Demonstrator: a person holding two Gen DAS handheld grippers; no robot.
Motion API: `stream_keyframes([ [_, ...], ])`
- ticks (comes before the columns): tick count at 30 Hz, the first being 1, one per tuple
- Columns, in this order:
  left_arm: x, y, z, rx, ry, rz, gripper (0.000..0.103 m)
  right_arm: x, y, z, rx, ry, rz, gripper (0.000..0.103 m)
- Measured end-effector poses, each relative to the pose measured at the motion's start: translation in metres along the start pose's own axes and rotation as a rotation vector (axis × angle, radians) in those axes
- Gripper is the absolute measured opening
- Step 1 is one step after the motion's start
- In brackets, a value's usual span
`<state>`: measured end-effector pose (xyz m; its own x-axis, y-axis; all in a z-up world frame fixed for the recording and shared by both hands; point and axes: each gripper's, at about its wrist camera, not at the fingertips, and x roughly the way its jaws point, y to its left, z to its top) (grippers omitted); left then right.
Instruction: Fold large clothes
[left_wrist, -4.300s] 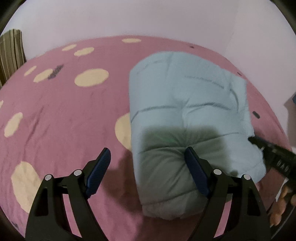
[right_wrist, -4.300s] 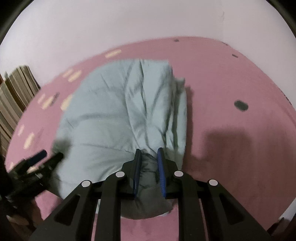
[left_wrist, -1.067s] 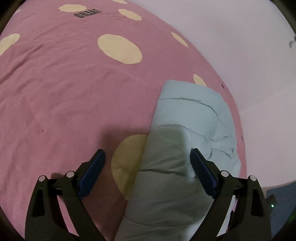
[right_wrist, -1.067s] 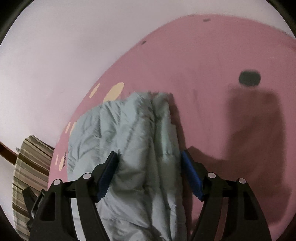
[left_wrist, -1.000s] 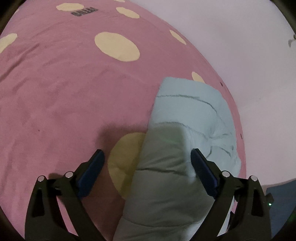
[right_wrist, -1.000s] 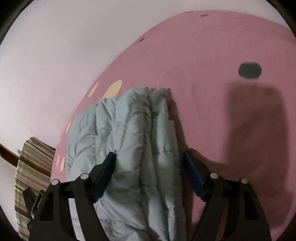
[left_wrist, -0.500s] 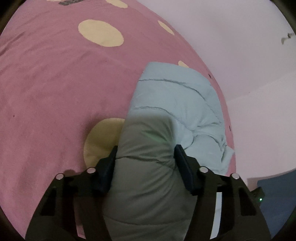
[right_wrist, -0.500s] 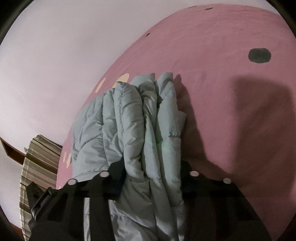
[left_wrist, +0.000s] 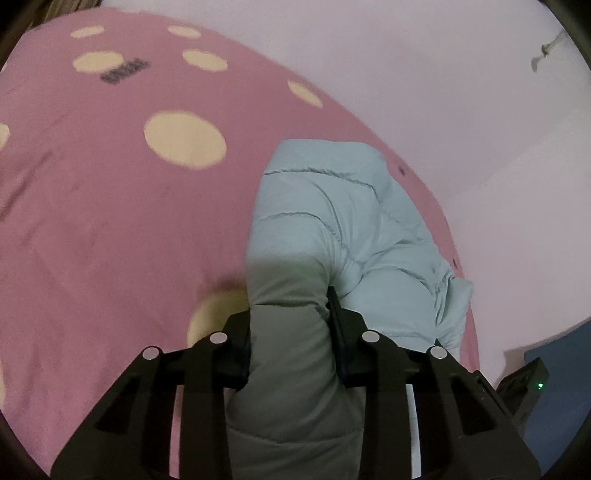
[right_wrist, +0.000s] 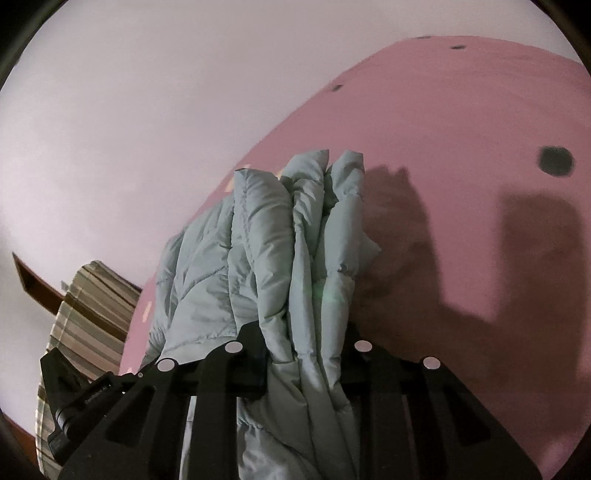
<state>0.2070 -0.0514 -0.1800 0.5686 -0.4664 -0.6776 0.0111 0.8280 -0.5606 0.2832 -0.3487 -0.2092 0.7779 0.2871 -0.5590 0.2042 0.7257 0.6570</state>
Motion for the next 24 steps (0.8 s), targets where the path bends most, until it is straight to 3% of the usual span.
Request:
stream_keyframes([
  [9, -0.016, 0.028, 0.062, -0.037, -0.092, 0.039, 0.031, 0.061, 0.06, 0.016, -0.061, 0.02, 0.077, 0.023],
  [14, -0.005, 0.052, 0.091, -0.065, -0.112, 0.074, 0.031, 0.1, 0.074, 0.016, -0.07, 0.055, 0.096, 0.023],
  [24, 0.034, 0.099, 0.107, -0.118, -0.067, 0.116, 0.031, 0.142, 0.063, 0.01, -0.064, 0.123, 0.063, 0.023],
])
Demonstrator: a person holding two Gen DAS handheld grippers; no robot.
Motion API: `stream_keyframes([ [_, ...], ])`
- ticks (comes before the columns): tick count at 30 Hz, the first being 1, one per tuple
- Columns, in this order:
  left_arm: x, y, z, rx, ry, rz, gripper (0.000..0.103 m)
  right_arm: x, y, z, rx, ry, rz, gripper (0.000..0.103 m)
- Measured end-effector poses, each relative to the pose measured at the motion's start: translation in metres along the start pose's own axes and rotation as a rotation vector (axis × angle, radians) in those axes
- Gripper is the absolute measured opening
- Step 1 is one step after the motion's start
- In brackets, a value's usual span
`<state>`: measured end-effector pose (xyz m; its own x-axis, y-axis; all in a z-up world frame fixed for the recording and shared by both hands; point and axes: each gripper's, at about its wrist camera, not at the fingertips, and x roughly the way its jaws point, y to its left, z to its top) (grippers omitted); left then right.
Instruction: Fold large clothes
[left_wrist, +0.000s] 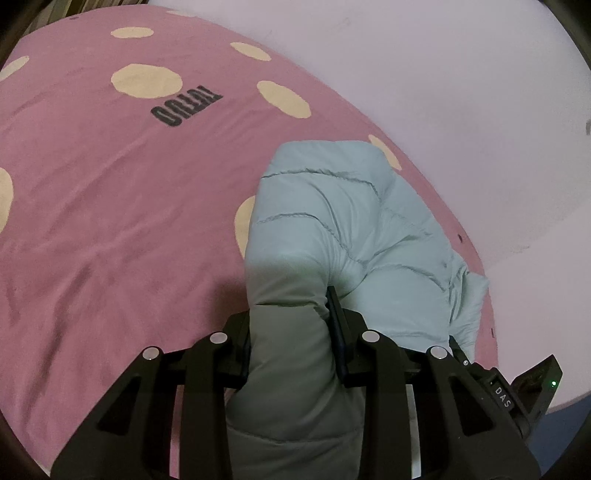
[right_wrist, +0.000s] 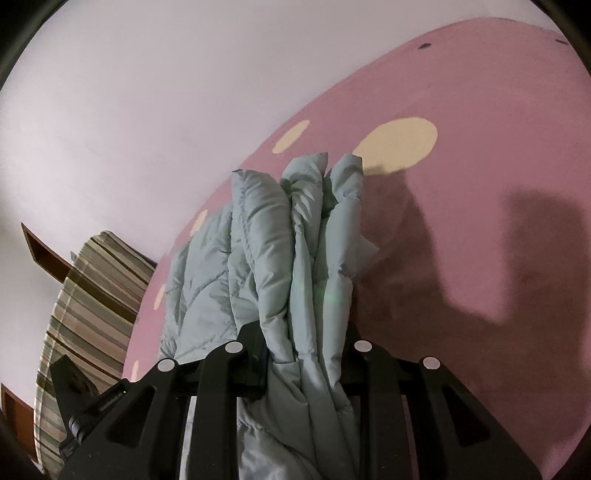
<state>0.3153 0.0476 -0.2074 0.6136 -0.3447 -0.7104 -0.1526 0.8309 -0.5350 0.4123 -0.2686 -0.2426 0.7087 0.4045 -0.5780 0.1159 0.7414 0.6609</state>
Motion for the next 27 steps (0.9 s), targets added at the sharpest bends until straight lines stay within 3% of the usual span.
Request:
stream_keyframes([
  [16, 0.003, -0.001, -0.008, 0.034, -0.023, 0.027, 0.035, 0.024, 0.008, -0.001, 0.021, 0.021, -0.018, 0.028],
  [22, 0.006, 0.002, -0.005, 0.022, -0.011, 0.029, 0.044, 0.024, 0.005, 0.0, 0.031, 0.028, -0.025, 0.034],
  [27, 0.002, 0.006, -0.005, 0.019, -0.009, 0.058, 0.062, 0.022, 0.004, 0.002, 0.042, 0.024, -0.039, 0.039],
])
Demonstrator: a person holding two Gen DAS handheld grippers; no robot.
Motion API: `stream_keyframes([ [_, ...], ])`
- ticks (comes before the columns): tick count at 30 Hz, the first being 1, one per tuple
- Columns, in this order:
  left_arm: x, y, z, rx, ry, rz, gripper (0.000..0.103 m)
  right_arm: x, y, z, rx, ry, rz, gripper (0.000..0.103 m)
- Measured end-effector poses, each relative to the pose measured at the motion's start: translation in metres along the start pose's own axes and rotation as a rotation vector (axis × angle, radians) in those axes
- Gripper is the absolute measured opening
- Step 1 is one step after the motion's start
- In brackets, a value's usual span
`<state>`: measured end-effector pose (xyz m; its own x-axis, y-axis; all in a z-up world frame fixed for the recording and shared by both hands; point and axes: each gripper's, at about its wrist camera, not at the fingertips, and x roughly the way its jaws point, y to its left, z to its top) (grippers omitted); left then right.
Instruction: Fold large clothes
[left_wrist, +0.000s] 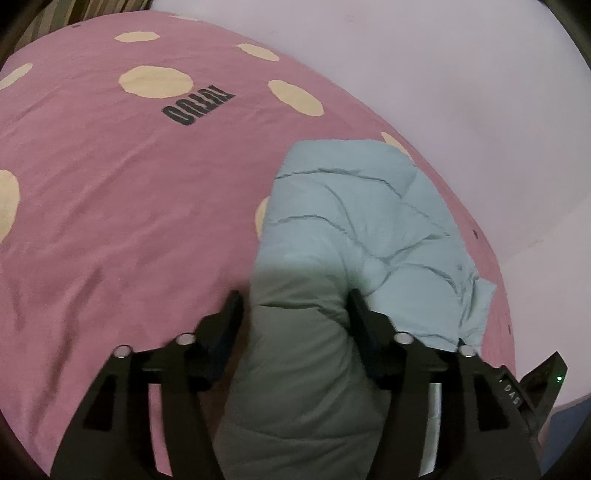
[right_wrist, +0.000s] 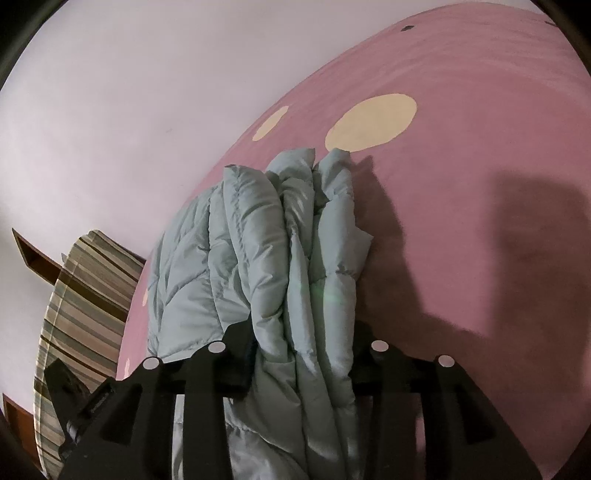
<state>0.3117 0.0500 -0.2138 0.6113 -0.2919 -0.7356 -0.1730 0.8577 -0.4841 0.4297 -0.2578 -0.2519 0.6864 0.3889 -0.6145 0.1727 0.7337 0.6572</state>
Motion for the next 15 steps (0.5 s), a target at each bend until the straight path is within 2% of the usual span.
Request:
stream_keyframes([
  [9, -0.007, -0.006, -0.005, 0.034, 0.002, 0.013, 0.064, -0.013, -0.004, 0.005, 0.004, -0.022, -0.043, 0.048],
  [15, -0.011, -0.006, -0.012, 0.038, 0.005, 0.016, 0.064, -0.025, -0.003, 0.006, 0.011, -0.036, -0.056, 0.048],
])
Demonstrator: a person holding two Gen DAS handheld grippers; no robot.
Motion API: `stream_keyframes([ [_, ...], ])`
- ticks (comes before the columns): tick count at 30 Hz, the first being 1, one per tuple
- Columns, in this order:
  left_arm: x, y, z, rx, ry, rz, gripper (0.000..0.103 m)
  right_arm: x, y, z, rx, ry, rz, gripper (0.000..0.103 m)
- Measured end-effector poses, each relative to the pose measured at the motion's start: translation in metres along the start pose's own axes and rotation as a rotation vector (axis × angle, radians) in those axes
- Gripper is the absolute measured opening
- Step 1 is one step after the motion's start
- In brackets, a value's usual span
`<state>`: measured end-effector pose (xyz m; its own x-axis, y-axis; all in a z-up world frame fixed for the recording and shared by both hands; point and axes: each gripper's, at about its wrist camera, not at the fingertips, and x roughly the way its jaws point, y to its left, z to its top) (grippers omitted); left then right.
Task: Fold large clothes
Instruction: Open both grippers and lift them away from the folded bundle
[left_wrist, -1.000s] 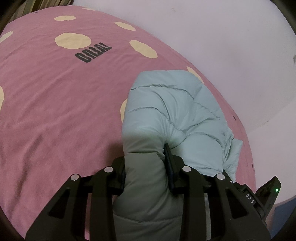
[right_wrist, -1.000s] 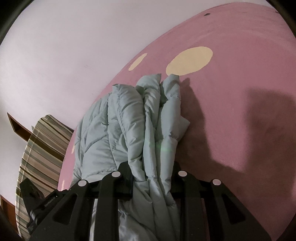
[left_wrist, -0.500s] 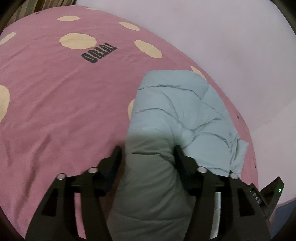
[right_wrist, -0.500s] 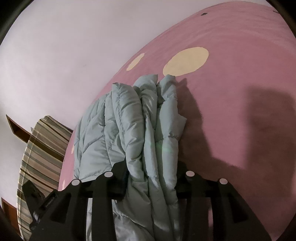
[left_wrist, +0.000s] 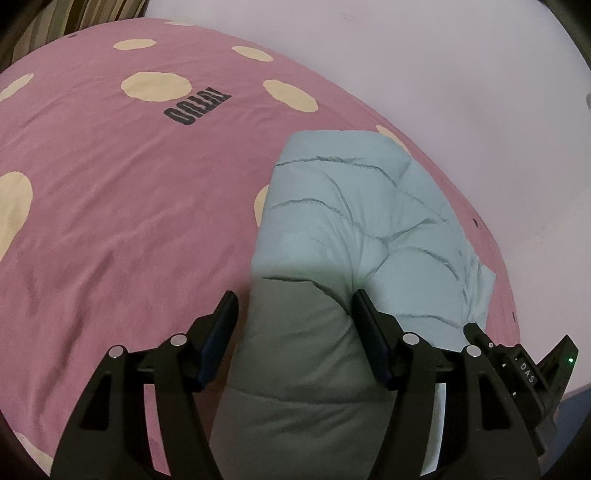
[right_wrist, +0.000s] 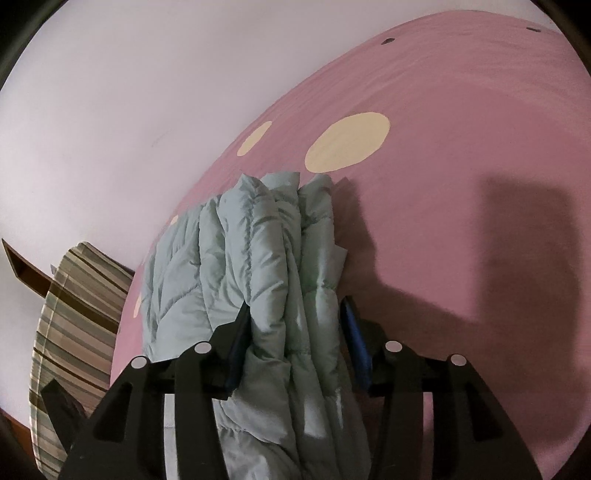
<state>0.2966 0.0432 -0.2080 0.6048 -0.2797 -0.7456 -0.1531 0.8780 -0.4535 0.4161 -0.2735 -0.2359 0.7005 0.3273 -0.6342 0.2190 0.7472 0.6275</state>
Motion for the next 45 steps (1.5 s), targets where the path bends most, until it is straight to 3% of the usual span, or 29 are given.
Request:
stream_keyframes([
  [5, -0.007, -0.003, -0.003, 0.022, -0.001, 0.016, 0.064, -0.013, 0.0, 0.0, -0.015, -0.016, -0.027, 0.048],
  [17, -0.011, -0.012, 0.0, 0.113, -0.003, 0.139, 0.083, -0.037, 0.002, 0.0, 0.005, -0.037, -0.131, 0.048],
  [29, -0.052, -0.024, -0.024, 0.196, -0.076, 0.194, 0.089, -0.091, 0.019, -0.034, -0.172, -0.071, -0.277, 0.048],
  [30, -0.058, -0.024, -0.027, 0.203, -0.085, 0.196, 0.089, -0.095, 0.02, -0.039, -0.184, -0.072, -0.286, 0.049],
  [33, -0.073, -0.025, -0.036, 0.216, -0.106, 0.195, 0.091, -0.107, 0.022, -0.053, -0.214, -0.088, -0.307, 0.064],
  [45, -0.159, -0.04, -0.063, 0.317, -0.252, 0.242, 0.097, -0.154, 0.07, -0.081, -0.376, -0.152, -0.316, 0.078],
])
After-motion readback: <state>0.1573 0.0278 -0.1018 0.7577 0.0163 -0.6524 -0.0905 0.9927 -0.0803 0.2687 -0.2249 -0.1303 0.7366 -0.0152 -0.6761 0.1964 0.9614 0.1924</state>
